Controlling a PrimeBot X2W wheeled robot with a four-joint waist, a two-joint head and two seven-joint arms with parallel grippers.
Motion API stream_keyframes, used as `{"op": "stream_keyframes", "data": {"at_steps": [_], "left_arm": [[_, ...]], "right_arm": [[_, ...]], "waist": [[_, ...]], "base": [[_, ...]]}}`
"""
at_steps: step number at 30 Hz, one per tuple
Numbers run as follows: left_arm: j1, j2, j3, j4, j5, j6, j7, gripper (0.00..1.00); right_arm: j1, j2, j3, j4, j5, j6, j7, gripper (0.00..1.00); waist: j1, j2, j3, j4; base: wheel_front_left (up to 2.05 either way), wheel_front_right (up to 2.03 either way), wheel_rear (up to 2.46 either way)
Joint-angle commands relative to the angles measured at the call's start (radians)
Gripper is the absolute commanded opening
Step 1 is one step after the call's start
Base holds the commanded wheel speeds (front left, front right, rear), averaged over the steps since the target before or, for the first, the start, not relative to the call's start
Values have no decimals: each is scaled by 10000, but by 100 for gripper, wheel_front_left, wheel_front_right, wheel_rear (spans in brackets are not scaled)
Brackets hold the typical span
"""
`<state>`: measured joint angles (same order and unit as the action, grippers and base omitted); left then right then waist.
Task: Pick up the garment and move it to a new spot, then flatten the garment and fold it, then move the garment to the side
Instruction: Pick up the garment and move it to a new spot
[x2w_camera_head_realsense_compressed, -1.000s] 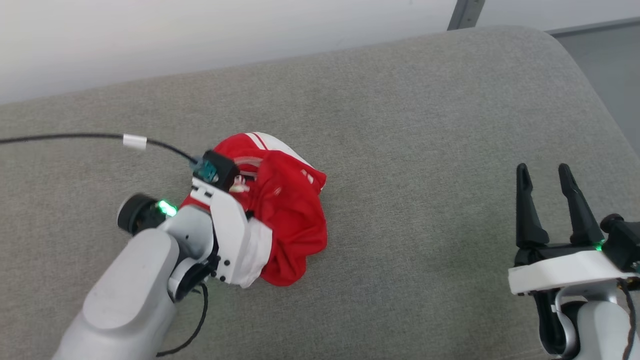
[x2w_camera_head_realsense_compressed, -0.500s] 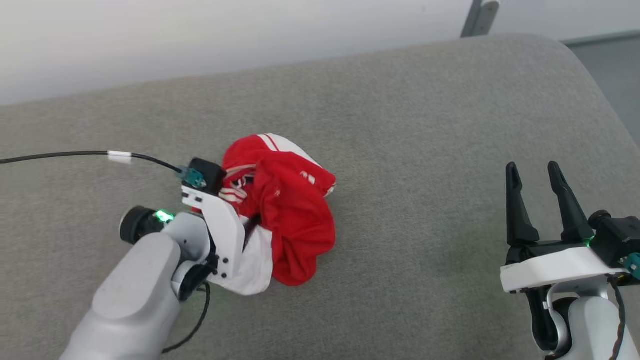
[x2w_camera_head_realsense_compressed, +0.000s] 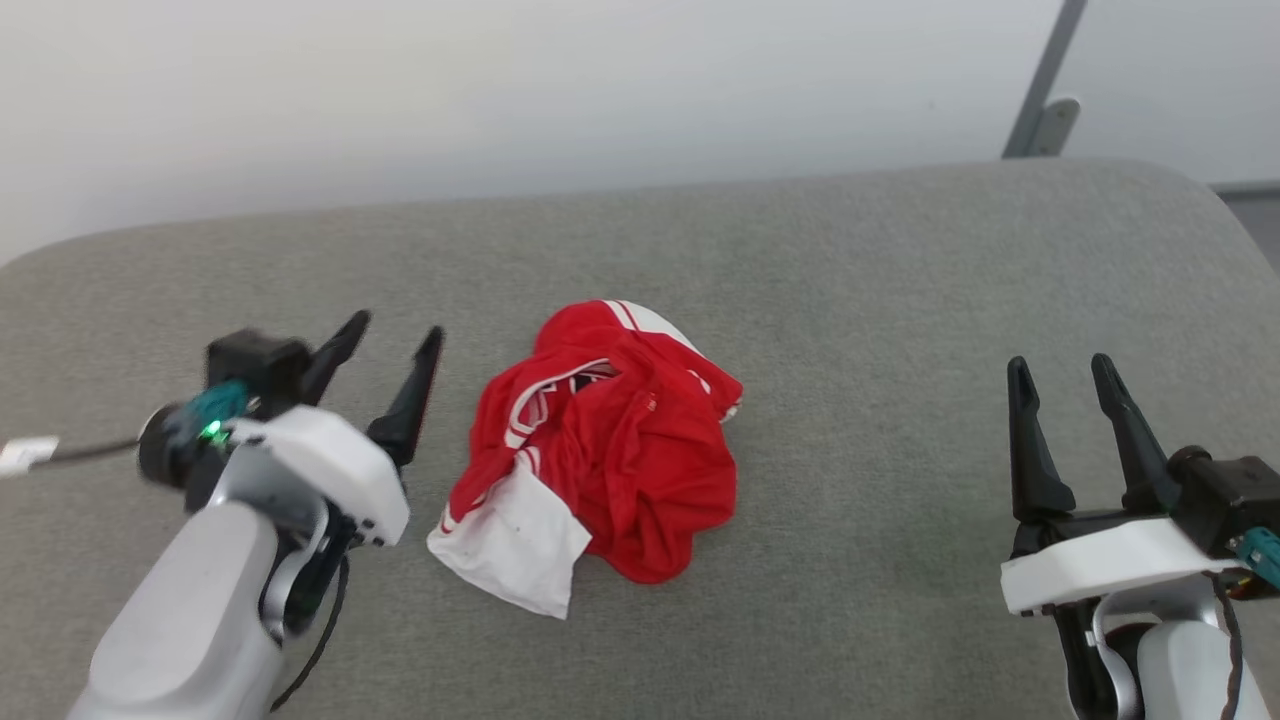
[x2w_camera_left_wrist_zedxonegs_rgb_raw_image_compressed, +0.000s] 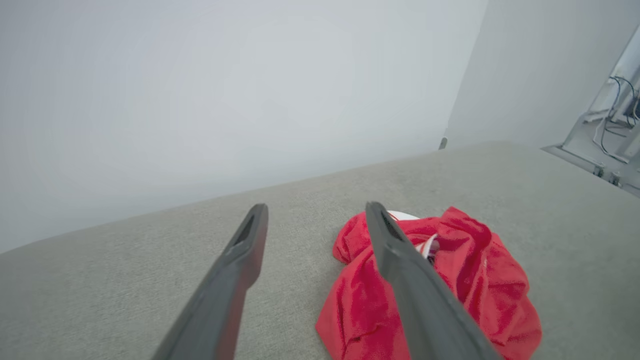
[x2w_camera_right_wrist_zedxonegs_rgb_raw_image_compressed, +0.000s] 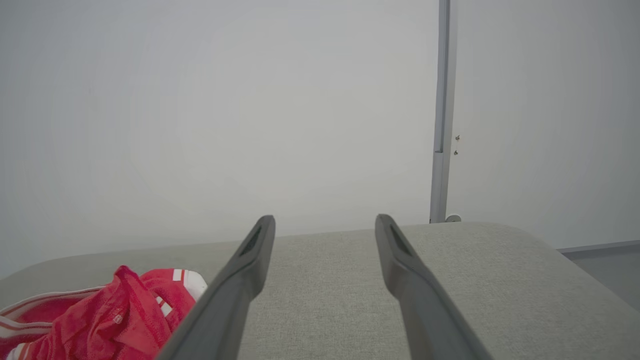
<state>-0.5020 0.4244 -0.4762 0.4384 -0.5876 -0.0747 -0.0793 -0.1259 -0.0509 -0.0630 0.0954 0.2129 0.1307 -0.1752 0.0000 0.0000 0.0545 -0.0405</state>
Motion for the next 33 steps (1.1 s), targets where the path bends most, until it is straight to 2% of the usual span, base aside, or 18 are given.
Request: {"op": "stream_keyframes", "data": {"at_steps": [1,6,12,17,22,27,33], "left_arm": [[268,31,124,-97,-65,111,-195,100],[1304,260,591,-794,-180,607,-1112,100],[2674,555,1132,-1776,-194,1001,-1709,100],[3612,481,1619,-2486,-80,1346,-1848,100],[4498,267,2123,-2958,263,1465,-1871,100],[5127,-83,2703,-3304,557,1342,-1870,100],[5836,-710,3358,-3465,1037,843,-1872,100]], "right_arm": [[130,0,-1,-48,-11,2,55,100],[365,-1,-85,-122,-65,2,151,100],[595,-1,-156,-239,-65,2,242,100],[674,0,-92,-256,-47,2,233,100],[685,-1,-52,-200,-55,2,206,100],[752,0,-102,-205,-1,2,172,100],[886,1,-177,-235,9,2,158,100]], "waist": [[0,0,-192,193],[0,0,-511,498],[0,0,-709,778],[0,0,-774,884],[0,0,-835,935],[0,0,-860,959],[0,0,-854,958]], "base": [[0,0,0],[0,0,0],[0,0,0],[0,0,0],[0,0,0],[0,0,0],[0,0,0]]}}
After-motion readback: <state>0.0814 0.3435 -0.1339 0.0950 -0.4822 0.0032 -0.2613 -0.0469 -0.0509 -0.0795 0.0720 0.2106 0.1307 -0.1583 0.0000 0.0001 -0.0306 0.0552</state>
